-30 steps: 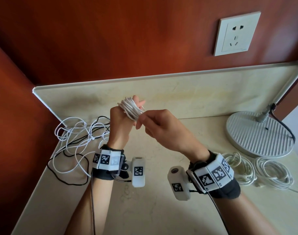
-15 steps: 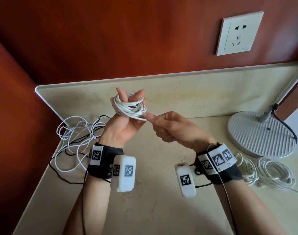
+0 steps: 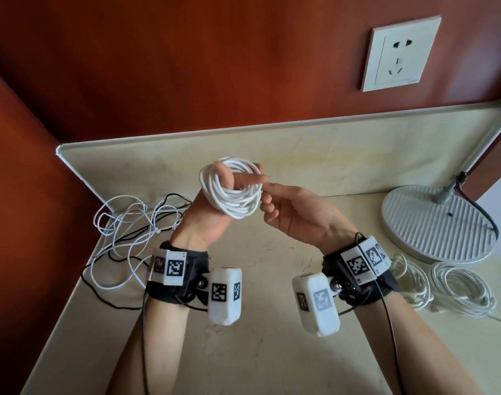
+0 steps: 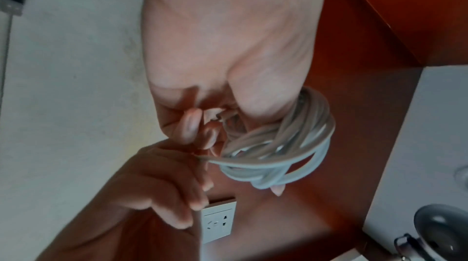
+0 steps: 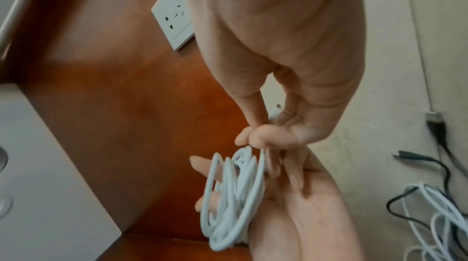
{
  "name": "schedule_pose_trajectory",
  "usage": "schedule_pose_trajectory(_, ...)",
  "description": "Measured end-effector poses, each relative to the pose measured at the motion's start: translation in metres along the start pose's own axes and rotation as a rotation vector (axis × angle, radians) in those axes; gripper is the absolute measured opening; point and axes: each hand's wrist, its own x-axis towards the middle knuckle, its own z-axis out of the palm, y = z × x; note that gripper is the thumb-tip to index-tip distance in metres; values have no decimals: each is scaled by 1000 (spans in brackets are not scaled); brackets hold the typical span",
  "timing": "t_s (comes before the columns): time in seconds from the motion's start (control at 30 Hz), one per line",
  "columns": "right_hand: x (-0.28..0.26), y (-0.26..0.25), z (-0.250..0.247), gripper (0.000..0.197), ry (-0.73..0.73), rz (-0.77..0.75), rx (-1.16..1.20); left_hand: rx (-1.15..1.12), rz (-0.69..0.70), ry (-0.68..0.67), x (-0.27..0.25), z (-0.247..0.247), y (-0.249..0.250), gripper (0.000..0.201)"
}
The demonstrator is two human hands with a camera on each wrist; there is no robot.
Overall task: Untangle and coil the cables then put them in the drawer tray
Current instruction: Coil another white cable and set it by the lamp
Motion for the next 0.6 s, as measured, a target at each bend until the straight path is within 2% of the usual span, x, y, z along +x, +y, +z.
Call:
schedule_pose_trajectory(0.13,-2,3,1,11,169,-237,-426,183,71,40,-3,2,3,80)
schedule_pose_trajectory(0.2,-3,5,5,18,260,-369,-529,246,71,39,-3,4,3,69)
schedule_pose_trajectory(0.27,-3,7,9,25,318,-460,-507,277,80,24,-3,6,2,60)
schedule_pose_trajectory(0.43,-1,6,10,25,366,-645,-440,276,111,-6,-4,9,4,65)
schedule_pose_trajectory(0.6,-2,6,8,17,284,-629,-380,278,136,-74,-4,6,3,64)
